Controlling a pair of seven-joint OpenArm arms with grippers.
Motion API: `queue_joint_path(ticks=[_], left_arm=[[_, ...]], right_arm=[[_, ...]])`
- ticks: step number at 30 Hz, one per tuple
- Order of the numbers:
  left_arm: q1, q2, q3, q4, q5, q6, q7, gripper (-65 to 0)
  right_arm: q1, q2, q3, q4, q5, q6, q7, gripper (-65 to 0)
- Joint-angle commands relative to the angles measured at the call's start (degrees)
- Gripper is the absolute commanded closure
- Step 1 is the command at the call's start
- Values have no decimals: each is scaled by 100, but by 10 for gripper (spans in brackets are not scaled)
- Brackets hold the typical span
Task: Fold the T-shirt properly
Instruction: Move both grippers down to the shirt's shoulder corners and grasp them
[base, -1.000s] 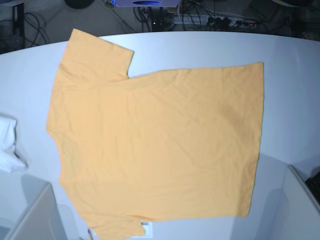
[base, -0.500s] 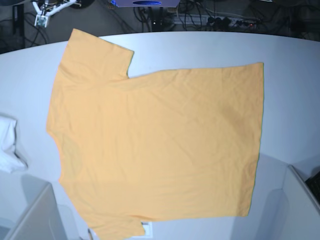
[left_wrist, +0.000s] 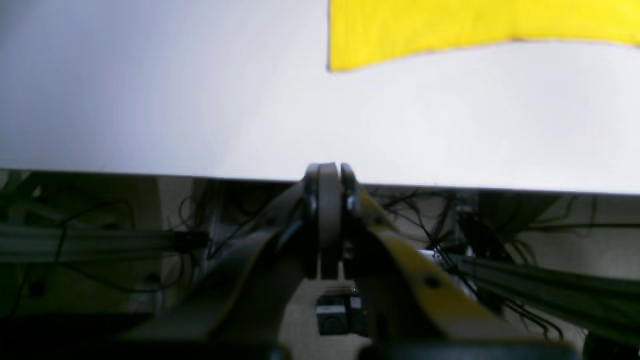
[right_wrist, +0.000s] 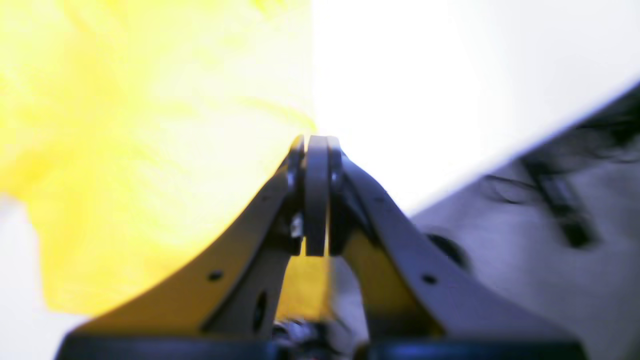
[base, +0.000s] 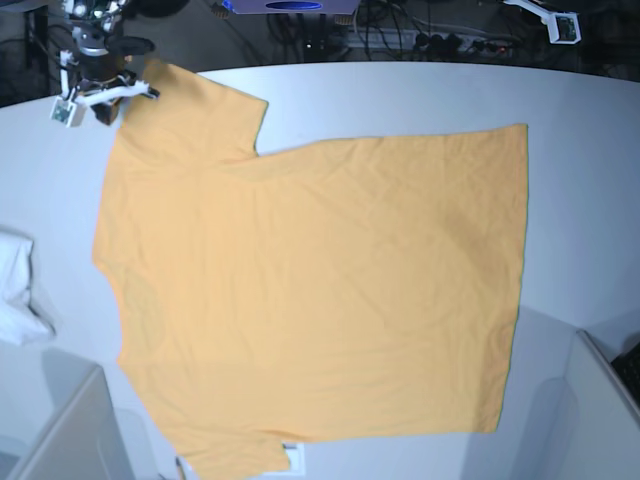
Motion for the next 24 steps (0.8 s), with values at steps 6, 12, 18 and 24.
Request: queue_joint_path(ticks=[6,12,18,24], left_arm=[[-303,-37,-73,73,13,25,-126,0],[-478,-46,-169,73,-48,25,-82,0],[-689,-46,-503,46,-655,17,-73,-400],[-804,-72,-925,-165,-2158,-819,-64,-650]], right_arm=[[519,409,45,23,1383,-1,-693,0],[1046,875,107,-408,2324,-1,-1141,-318],[1415,936,898,-1498,2878,8,-1396,-320],[1547,1218,1092,-2175,3071,386,-1484,-320]])
